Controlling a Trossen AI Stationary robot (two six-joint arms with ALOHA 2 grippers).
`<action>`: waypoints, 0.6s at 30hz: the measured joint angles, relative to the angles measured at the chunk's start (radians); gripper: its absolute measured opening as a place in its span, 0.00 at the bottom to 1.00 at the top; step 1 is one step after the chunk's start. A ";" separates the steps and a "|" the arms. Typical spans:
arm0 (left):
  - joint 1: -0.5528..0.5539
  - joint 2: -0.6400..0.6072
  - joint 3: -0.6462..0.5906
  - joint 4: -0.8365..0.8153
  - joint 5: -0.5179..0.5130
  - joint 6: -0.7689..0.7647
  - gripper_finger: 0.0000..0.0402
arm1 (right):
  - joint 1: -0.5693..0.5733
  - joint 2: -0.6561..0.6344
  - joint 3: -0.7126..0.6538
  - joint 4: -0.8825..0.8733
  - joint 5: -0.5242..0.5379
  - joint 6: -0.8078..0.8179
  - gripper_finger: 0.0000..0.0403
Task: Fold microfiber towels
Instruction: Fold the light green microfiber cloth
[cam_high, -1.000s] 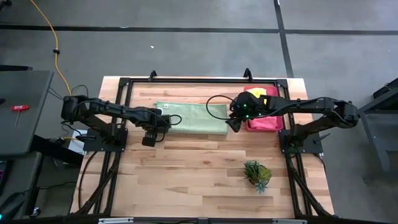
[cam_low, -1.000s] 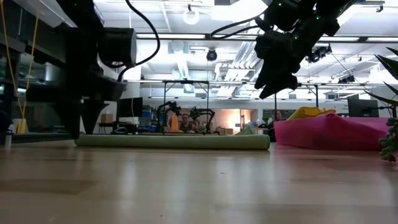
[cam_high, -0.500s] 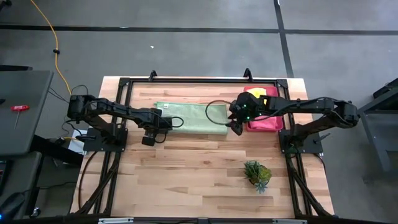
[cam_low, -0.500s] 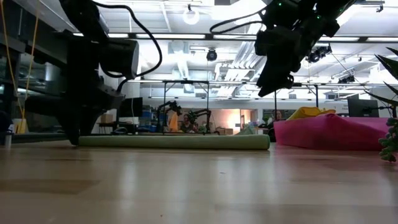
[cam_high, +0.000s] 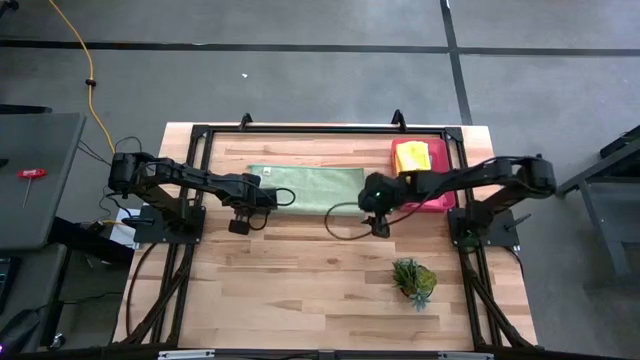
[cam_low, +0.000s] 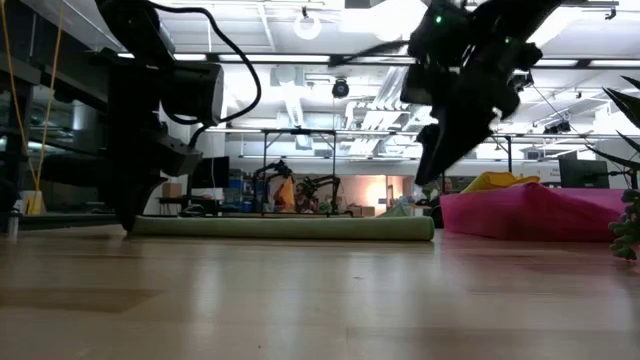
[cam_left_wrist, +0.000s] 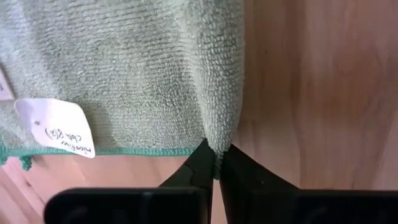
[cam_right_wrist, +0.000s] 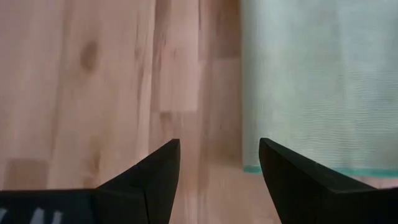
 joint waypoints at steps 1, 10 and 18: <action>0.000 0.000 0.000 0.000 -0.007 -0.009 0.01 | 0.008 0.019 0.000 0.003 0.007 -0.013 0.52; 0.000 0.000 0.000 0.001 -0.013 -0.034 0.01 | 0.030 0.123 0.000 0.038 0.222 0.003 0.52; 0.003 -0.001 0.000 0.001 -0.012 -0.046 0.00 | 0.043 0.127 0.000 0.037 0.194 -0.101 0.52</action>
